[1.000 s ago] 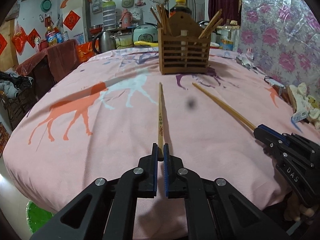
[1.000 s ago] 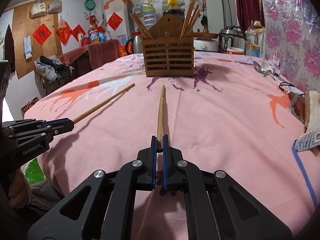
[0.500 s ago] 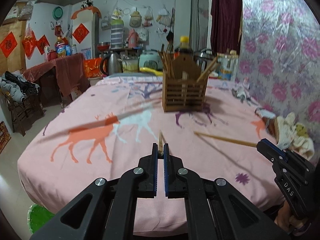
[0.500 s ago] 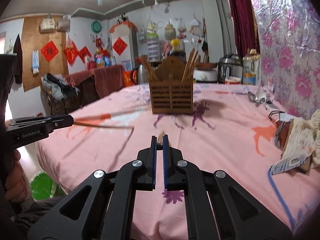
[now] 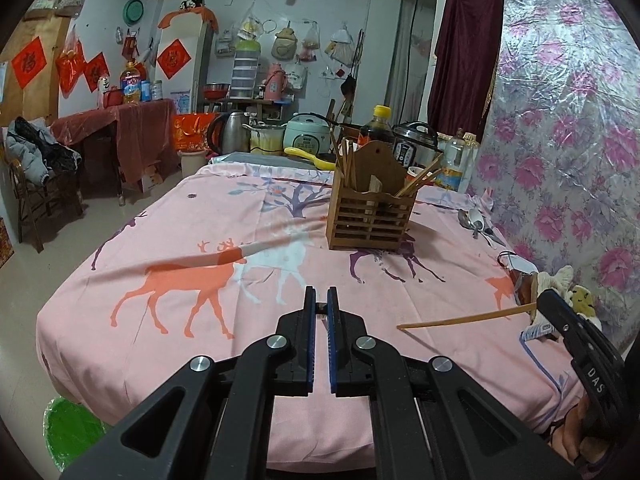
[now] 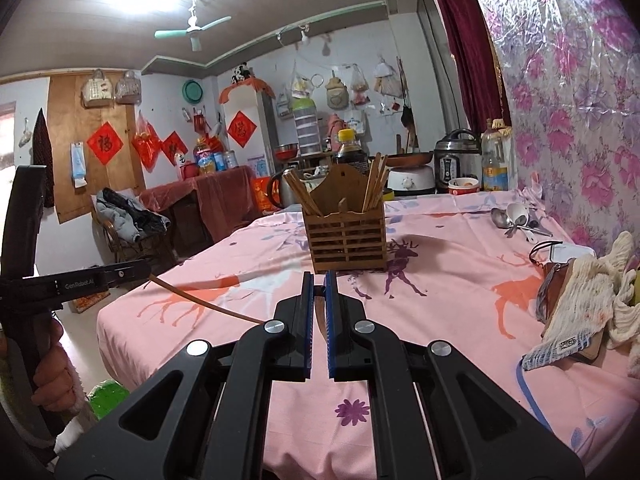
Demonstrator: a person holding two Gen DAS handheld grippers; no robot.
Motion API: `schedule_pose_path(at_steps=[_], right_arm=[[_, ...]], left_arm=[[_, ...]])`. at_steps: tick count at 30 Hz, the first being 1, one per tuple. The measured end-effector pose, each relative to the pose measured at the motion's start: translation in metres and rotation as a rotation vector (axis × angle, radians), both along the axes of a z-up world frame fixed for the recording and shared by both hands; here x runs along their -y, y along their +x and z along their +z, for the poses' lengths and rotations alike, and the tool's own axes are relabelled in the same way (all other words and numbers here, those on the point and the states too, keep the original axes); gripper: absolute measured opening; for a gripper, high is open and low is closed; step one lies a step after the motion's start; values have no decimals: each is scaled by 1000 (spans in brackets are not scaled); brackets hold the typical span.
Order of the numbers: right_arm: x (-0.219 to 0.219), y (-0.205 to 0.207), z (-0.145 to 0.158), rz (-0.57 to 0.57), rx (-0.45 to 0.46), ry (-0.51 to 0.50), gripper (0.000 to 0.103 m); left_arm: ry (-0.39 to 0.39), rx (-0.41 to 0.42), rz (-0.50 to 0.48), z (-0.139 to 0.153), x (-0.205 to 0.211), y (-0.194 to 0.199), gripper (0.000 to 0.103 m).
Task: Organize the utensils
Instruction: 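Lift both held chopsticks and lower them into the wooden holder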
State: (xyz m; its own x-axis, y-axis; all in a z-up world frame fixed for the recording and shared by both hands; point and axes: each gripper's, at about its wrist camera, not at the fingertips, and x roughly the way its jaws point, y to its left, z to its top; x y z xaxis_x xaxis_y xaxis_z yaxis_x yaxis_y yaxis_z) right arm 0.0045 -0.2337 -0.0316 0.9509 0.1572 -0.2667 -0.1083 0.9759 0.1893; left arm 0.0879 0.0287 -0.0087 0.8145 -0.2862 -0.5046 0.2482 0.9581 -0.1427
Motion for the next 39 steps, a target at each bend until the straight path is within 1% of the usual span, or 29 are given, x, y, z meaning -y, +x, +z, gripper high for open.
schedule_pose_path(at_steps=[4,10,17,26,32,39], right_arm=[[2,16,12,4,-4,-4,6],[12,36,31,-12,10,9,6],[35,63,44,-30,2,77,6],[43,102,63,-37,16,79,6],[45,130,92,-32,67,67,6],[37,168,140,-19,175,28,6]], left_arm=[[21,-2,-30,16,11,18,6],[13,2,-73,40,26,46,6],[6,4,-111,65,45,83,6],[4,31,-139,90,70,128,6],[2,75,-150,118,84,156,6],[-8,143,-143,155,96,192,6]])
